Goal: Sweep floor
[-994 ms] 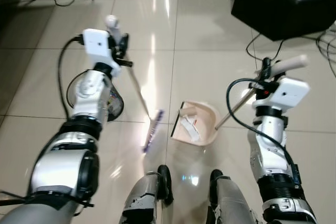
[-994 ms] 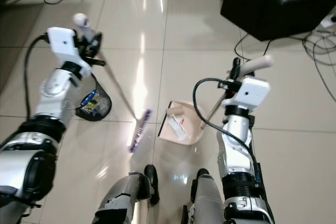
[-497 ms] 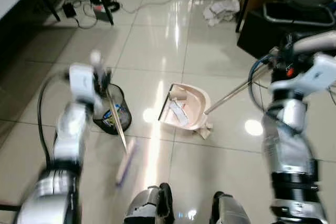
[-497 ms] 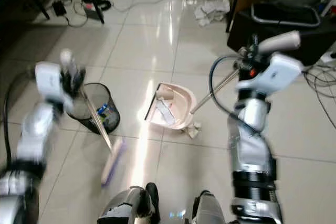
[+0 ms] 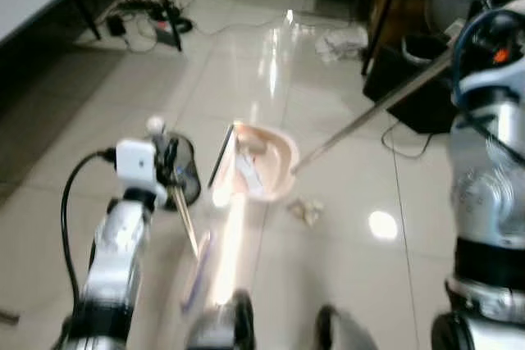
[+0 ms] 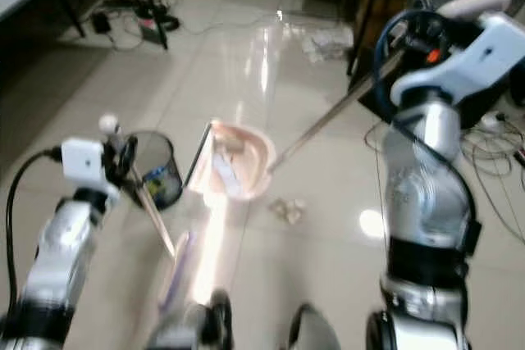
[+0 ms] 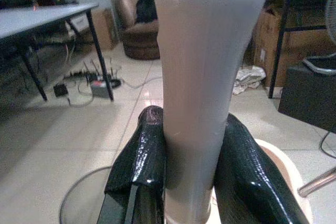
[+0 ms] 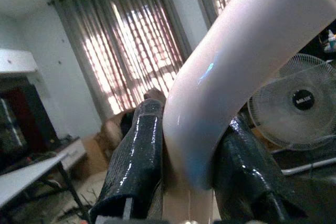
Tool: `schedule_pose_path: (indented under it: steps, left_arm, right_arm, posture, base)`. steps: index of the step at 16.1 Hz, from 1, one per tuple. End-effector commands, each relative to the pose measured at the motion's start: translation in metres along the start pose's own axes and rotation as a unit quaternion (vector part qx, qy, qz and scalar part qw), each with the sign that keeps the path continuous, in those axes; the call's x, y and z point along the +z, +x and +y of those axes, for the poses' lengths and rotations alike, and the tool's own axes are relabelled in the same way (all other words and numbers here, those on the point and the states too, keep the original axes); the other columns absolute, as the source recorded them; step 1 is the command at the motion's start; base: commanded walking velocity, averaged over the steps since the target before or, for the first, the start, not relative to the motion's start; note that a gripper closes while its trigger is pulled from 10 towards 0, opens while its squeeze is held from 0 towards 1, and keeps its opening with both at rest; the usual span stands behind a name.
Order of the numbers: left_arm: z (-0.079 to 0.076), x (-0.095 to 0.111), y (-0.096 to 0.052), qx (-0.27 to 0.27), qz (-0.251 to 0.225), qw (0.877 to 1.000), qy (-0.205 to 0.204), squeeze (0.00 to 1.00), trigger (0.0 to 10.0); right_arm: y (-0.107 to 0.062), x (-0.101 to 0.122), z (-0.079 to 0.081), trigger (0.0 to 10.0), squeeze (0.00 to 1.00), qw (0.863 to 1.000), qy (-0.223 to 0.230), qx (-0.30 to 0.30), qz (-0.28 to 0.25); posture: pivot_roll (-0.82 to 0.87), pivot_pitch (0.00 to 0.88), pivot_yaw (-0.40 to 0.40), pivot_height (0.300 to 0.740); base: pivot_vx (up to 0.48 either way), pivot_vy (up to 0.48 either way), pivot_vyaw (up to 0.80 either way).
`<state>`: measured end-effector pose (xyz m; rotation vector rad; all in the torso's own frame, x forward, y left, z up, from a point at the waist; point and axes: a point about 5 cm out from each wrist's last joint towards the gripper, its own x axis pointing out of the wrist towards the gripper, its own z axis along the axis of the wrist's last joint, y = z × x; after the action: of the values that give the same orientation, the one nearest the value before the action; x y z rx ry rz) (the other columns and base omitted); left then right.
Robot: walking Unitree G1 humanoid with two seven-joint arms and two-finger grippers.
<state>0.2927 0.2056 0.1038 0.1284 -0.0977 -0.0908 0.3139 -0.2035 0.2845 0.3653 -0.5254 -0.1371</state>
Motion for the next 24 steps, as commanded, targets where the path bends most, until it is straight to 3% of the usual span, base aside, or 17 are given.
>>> schedule_pose_path:
  steps: [1,4,6,11,13,18,24]
  left_arm:
    - [0.008,0.006,0.000,0.010,-0.002,1.000,0.018,0.00,10.0]
    - [0.010,0.011,0.002,0.018,-0.001,1.000,0.004,0.00,10.0]
    - [0.000,0.015,0.001,0.001,-0.005,1.000,0.011,0.00,10.0]
    - [-0.006,0.022,0.003,0.014,-0.013,1.000,0.000,0.00,10.0]
    - [-0.008,0.033,0.004,0.017,-0.038,0.999,0.022,0.00,10.0]
    - [-0.012,0.037,0.004,0.018,-0.036,0.999,0.021,0.00,10.0]
    - [-0.017,0.036,0.005,0.005,-0.029,0.999,0.022,0.00,10.0]
  right_arm:
    - [0.004,0.026,0.008,10.0,0.00,0.998,0.049,0.009,-0.048]
    - [0.008,0.027,0.010,10.0,0.00,0.997,0.062,0.019,-0.035]
    - [0.009,0.024,0.012,10.0,0.00,0.997,0.066,0.017,-0.023]
    - [0.012,0.022,0.011,10.0,0.00,0.998,0.066,0.012,-0.021]
    - [0.012,0.018,0.011,10.0,0.00,0.998,0.059,0.014,-0.012]
    - [0.015,0.010,0.014,10.0,0.00,0.999,0.050,0.018,-0.002]
    - [0.018,0.012,0.010,10.0,0.00,0.999,0.043,0.012,-0.008]
  posture:
    - [-0.01,0.064,0.034,0.740]
    - [0.00,0.070,0.021,0.740]
    - [-0.01,0.064,0.025,0.740]
    - [0.00,0.061,0.016,0.740]
    - [0.00,0.064,0.007,0.740]
    - [0.02,0.075,0.005,0.740]
    - [0.01,0.080,0.017,0.740]
  base:
    - [0.000,0.000,0.00]
    - [0.000,0.000,0.00]
    - [0.000,0.000,0.00]
    - [0.000,0.000,0.00]
    - [0.313,0.000,0.00]
    - [0.343,0.000,0.00]
    - [0.351,0.000,0.55]
